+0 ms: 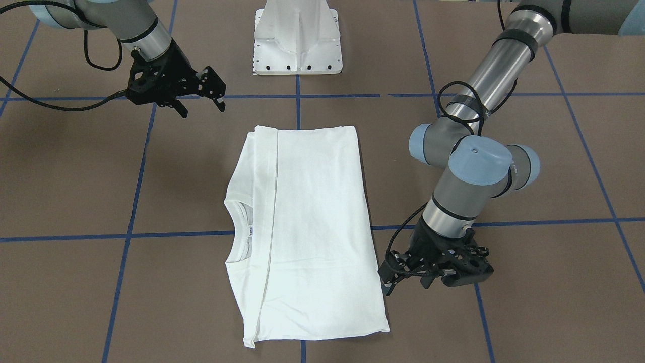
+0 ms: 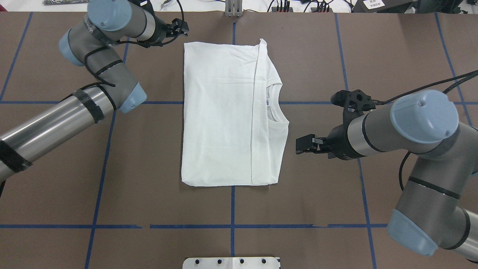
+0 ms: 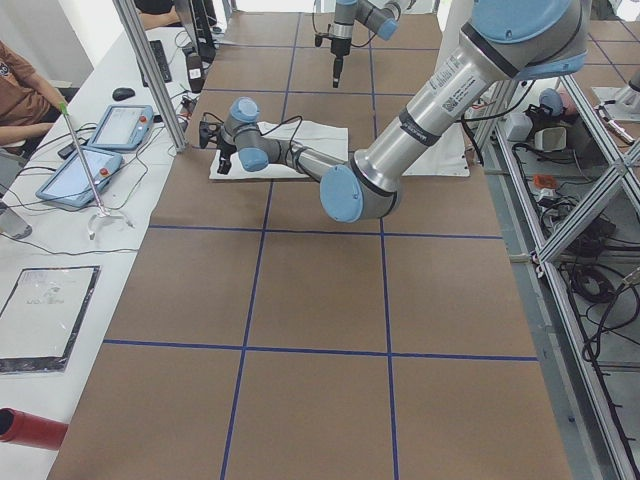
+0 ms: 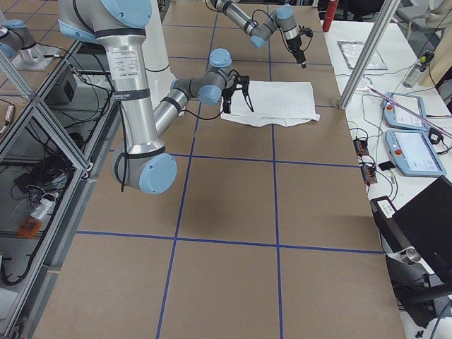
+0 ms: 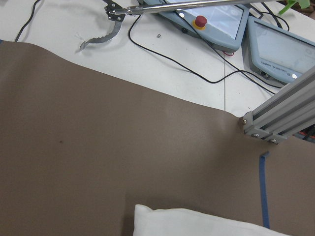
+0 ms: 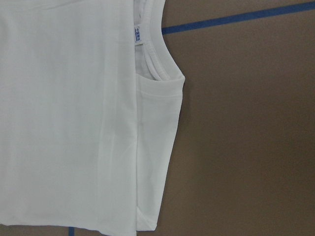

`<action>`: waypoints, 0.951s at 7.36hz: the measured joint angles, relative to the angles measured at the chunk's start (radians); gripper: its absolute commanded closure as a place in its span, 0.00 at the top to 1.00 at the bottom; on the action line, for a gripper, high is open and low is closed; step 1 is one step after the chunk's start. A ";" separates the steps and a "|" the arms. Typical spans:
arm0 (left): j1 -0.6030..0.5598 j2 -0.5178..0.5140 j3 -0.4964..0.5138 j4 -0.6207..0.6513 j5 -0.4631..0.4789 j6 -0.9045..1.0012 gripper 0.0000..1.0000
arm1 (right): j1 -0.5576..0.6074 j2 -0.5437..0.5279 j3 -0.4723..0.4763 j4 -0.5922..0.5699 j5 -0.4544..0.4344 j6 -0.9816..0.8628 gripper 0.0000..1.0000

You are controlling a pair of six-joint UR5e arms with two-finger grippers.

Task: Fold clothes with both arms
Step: 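Release the shirt and move the right gripper over the folded shirt's collar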

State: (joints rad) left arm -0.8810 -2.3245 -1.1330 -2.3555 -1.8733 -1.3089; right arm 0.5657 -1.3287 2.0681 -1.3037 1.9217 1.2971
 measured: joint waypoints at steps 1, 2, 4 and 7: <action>-0.003 0.082 -0.133 0.078 -0.028 0.033 1.00 | -0.027 0.051 -0.043 -0.023 -0.055 -0.026 1.00; -0.006 0.152 -0.272 0.171 -0.053 0.061 1.00 | -0.059 0.111 -0.081 -0.073 -0.115 -0.063 1.00; -0.004 0.245 -0.479 0.314 -0.096 0.077 1.00 | -0.099 0.223 -0.163 -0.180 -0.193 -0.157 1.00; 0.004 0.301 -0.557 0.340 -0.123 0.076 1.00 | -0.156 0.330 -0.303 -0.207 -0.273 -0.255 1.00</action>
State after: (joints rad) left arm -0.8767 -2.0230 -1.6895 -2.0156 -1.9958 -1.2326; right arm 0.4094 -0.9992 1.7647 -1.5107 1.6485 1.0416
